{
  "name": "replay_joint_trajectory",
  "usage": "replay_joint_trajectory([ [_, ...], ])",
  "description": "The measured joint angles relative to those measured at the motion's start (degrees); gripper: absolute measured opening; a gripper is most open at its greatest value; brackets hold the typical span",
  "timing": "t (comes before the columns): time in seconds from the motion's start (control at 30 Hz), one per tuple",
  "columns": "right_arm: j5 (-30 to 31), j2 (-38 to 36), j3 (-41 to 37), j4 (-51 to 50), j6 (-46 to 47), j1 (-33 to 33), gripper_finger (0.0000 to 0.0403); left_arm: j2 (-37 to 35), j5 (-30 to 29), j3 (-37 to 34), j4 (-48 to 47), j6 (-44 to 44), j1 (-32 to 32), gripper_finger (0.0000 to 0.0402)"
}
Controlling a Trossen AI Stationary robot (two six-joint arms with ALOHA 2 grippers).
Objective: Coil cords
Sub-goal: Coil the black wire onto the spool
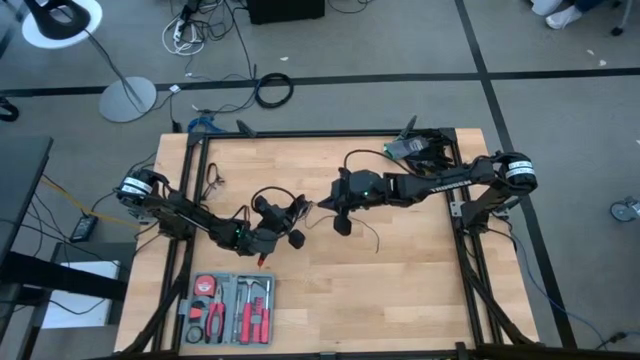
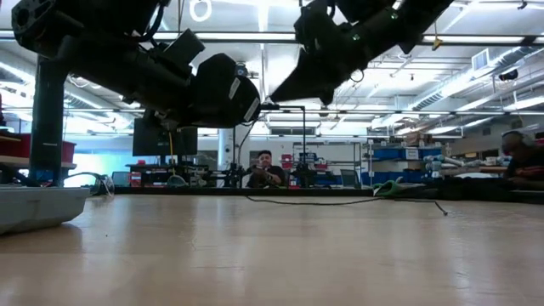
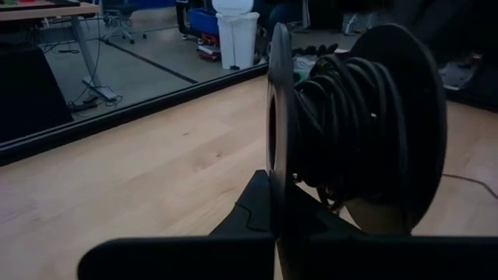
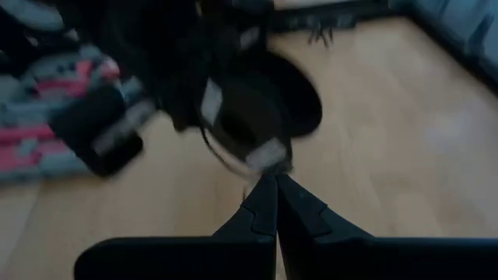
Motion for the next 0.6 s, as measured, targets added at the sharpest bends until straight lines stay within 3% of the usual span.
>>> replay_joint_trajectory([
  [0.23, -0.75, -0.02, -0.02, 10.26, 0.06, 0.23, 0.0, 0.0, -0.32, 0.0, -0.75, -1.25, 0.04, 0.0],
  [0.43, -0.66, -0.02, -0.02, 8.82, 0.1, 0.19, 0.0, 0.0, -0.33, 0.0, -0.76, -1.29, 0.02, 0.0],
  [0.6, 0.07, 0.05, -0.04, -0.04, 2.07, 0.21, 0.0, 0.0, -0.99, 0.0, 0.34, -1.29, 0.02, 0.0],
])
